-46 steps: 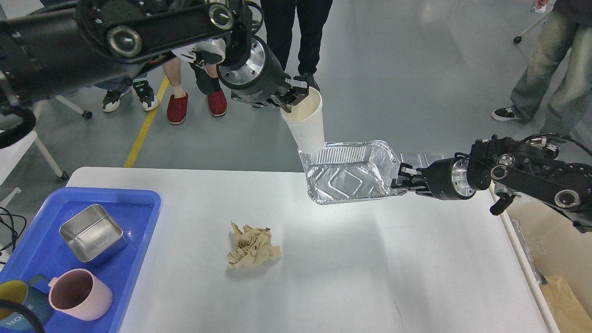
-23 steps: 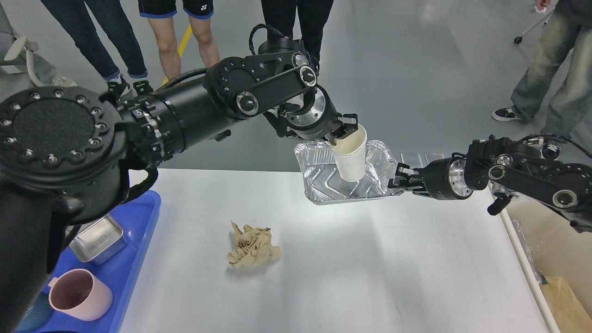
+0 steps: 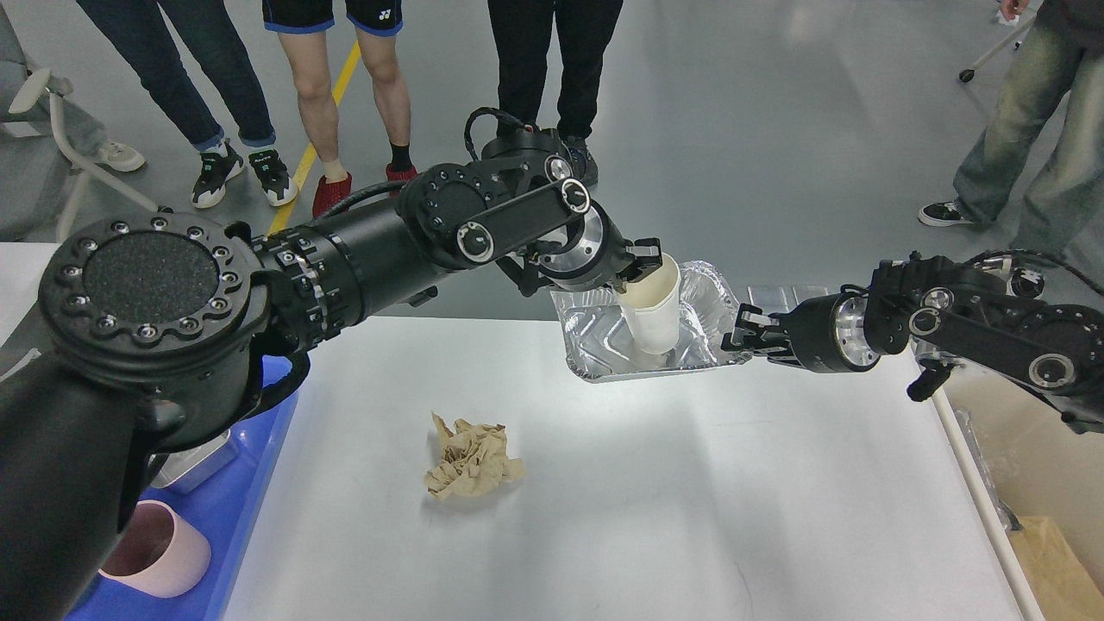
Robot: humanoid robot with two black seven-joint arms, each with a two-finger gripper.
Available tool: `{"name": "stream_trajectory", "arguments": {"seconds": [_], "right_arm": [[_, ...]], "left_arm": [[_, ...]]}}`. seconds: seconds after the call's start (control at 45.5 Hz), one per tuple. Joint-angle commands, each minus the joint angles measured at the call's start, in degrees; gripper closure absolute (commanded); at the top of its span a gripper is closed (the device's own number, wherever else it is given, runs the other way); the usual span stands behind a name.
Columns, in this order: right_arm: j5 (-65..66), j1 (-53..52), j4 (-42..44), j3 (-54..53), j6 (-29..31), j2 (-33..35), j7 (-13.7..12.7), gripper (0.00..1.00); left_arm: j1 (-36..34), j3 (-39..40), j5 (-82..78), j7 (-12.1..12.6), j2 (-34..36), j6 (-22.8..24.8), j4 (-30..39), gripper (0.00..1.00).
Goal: Tidy desktop
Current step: 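Lift the paper cup with the left gripper and lower it into the foil tray, then release the cup and pull the left gripper back up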
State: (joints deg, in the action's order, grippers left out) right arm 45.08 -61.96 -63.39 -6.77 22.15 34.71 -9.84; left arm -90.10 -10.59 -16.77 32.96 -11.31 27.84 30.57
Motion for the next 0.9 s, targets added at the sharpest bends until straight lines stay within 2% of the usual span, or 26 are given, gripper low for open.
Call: {"name": "stream_trajectory", "arguments": {"seconds": [0.0, 0.066, 0.329, 0.505, 0.615, 0.747, 0.878], "right_arm": [[0.0, 0.0, -0.07, 0.0, 0.0, -0.08, 0.0, 1.0], [0.0, 0.0, -0.07, 0.0, 0.0, -0.08, 0.0, 1.0], [0.0, -0.09, -0.51, 0.0, 0.0, 0.18, 0.0, 1.0], [0.0, -0.09, -0.59, 0.0, 0.0, 0.18, 0.0, 1.0], [0.0, -0.09, -0.6, 0.0, 0.0, 0.27, 0.0, 1.0], [0.0, 0.0, -0.6, 0.0, 0.0, 0.27, 0.0, 1.0], [0.0, -0.09, -0.86, 0.0, 0.0, 0.36, 0.09, 1.0]], "left_arm": [[0.72, 0.13, 0.16, -3.07, -0.03, -1.73, 0.02, 0.89], [0.72, 0.13, 0.33, -4.22, -0.03, -2.0, 0.02, 0.82], [0.72, 0.13, 0.6, -4.13, -0.03, -3.14, 0.1, 0.53], [0.54, 0.13, 0.6, -4.13, -0.03, -3.23, 0.1, 0.5], [-0.16, 0.31, 0.69, -4.22, -0.03, -3.05, 0.1, 0.43], [-2.27, 0.57, 0.86, -4.48, 0.06, -2.7, 0.1, 0.34], [-4.11, 3.2, 0.86, -4.48, 0.58, -2.0, 0.28, 0.18]]}}
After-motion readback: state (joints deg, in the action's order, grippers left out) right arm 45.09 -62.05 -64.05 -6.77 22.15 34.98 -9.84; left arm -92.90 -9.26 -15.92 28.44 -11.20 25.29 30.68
